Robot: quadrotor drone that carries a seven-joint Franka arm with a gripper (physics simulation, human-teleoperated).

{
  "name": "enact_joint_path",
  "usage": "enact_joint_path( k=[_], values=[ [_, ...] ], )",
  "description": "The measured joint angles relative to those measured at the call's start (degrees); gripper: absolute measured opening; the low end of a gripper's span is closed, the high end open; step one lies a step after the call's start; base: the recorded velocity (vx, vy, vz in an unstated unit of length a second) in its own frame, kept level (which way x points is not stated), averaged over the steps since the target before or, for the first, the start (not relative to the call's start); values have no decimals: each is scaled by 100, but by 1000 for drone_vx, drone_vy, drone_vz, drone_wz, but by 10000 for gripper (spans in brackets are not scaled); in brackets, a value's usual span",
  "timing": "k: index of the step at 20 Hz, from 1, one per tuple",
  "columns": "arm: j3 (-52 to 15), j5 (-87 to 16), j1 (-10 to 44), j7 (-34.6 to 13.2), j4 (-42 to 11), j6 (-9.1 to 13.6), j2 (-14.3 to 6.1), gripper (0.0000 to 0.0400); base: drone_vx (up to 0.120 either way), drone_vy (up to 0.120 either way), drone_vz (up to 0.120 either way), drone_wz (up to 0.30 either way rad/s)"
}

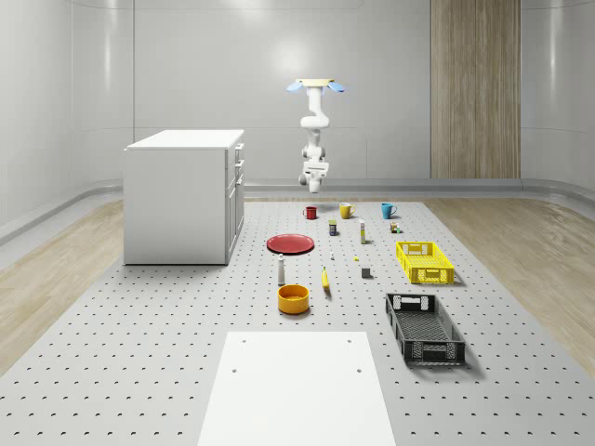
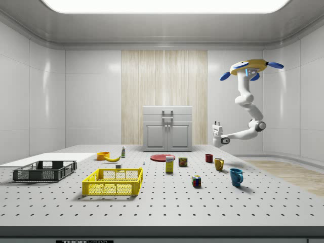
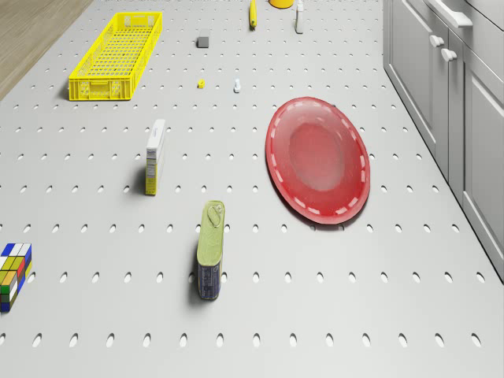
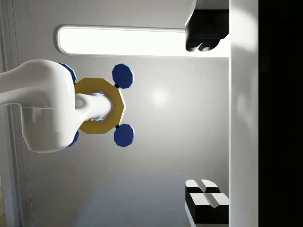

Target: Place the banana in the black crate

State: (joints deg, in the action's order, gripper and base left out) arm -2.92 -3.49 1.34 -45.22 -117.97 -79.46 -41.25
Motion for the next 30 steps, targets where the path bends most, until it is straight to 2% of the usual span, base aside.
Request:
enact_joint_path(
  k=[7,12,15,19,21,24,27,30],
  values=[
    [-587,-828,182,-112,-107,-45,-42,400,120,-6,0,0],
    [-1620,-2318,520,-338,-497,-117,-141,400,120,0,0,0],
    [-2590,-3805,879,-625,-1123,-192,-283,400,120,0,0,0],
    [-4048,-6343,1629,-1342,-2521,-216,-592,400,120,0,0,0],
    [-4692,-7605,2154,-1838,-3246,-99,-759,400,120,0,0,0],
    [-5457,-9128,3076,-2601,-4044,253,-993,400,120,0,0,0],
    [-5989,-10086,3956,-3232,-4469,657,-1210,400,120,0,0,0],
    [-6337,-10606,4630,-3680,-4663,970,-1406,400,120,0,0,0]
  ],
)
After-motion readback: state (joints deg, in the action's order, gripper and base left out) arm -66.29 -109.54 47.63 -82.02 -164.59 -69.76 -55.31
